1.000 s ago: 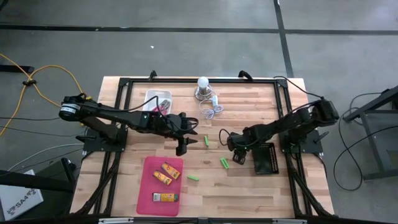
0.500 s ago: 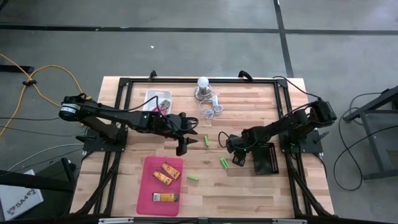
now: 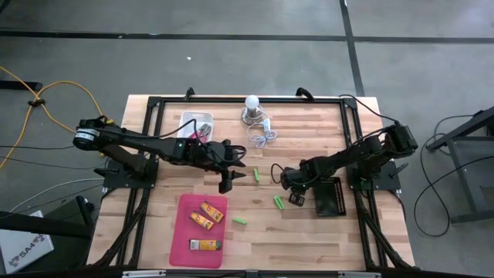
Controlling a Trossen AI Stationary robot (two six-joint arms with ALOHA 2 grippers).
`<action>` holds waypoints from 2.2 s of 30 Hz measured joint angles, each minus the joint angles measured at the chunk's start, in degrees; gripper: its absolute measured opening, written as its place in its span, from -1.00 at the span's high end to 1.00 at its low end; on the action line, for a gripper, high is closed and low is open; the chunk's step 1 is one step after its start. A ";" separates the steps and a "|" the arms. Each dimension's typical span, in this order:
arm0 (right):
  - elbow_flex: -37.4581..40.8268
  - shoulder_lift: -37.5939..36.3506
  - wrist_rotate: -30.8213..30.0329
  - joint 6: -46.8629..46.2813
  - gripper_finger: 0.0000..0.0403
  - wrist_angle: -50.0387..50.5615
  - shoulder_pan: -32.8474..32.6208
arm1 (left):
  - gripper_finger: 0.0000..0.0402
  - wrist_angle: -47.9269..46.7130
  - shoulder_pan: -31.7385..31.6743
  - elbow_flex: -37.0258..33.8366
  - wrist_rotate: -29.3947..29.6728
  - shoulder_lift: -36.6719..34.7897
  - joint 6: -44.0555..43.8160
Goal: Pick & Place School Supplies
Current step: Put the green eraser into the black bin
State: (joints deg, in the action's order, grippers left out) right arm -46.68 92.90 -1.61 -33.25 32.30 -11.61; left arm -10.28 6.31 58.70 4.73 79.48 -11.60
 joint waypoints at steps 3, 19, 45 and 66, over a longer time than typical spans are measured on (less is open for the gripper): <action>0.05 -0.83 -0.15 0.53 0.83 -0.81 -0.02 | 0.20 0.04 0.00 0.00 0.00 0.00 0.00; 0.02 -20.48 -8.12 -11.79 0.83 16.04 -3.99 | 0.20 -0.01 0.00 0.00 0.00 0.00 0.03; 10.36 -27.82 -13.02 -49.27 0.80 22.20 -25.91 | 0.20 0.02 0.00 0.00 -0.02 0.00 0.00; 10.16 -27.86 -12.76 -47.60 0.44 22.27 -25.89 | 0.20 0.02 -0.02 0.00 -0.02 0.00 0.00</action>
State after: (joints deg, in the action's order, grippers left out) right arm -36.51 65.04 -14.36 -80.85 54.58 -37.50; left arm -10.26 6.29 58.70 4.72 79.48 -11.60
